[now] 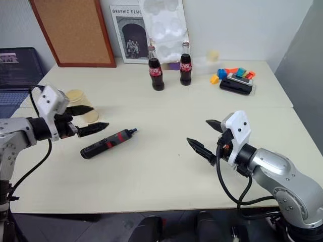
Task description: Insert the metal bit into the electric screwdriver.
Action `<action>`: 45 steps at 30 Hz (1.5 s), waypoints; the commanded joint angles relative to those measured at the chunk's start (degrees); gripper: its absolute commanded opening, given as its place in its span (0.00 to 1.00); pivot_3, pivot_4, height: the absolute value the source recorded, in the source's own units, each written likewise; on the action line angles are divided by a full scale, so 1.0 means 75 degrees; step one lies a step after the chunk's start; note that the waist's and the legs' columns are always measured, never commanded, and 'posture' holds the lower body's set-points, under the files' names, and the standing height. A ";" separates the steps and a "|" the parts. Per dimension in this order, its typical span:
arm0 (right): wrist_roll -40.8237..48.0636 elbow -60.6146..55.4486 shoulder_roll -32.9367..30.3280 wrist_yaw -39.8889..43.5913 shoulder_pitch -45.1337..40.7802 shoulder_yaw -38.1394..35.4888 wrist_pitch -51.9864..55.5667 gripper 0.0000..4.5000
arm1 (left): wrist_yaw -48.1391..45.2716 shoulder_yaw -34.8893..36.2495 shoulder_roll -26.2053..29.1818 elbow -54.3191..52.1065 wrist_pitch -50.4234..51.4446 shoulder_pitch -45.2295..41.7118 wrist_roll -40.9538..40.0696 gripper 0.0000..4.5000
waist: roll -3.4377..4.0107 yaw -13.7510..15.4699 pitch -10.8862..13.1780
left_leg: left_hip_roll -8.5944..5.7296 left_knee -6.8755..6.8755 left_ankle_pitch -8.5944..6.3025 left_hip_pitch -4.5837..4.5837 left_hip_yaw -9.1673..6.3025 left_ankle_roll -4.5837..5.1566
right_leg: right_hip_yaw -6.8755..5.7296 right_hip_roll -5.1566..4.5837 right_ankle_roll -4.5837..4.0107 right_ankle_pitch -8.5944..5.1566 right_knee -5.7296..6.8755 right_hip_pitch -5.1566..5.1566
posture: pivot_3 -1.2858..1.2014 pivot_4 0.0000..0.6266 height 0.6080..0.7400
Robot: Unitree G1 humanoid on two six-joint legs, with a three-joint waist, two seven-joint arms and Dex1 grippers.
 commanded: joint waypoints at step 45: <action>-0.1248 -0.1099 0.2038 -0.1508 -0.0150 0.2988 -0.0060 1.00 | -0.3360 -0.4597 -0.1972 0.7111 -0.2218 -0.5793 0.5985 0.98 | -0.0007 -0.0168 0.0002 | -0.0001 0.0012 -0.0001 -0.0101 -0.0031 0.0005 | -0.0011 0.0019 0.0045 0.0019 0.0036 -0.0098 | 0.52 0.24 1.00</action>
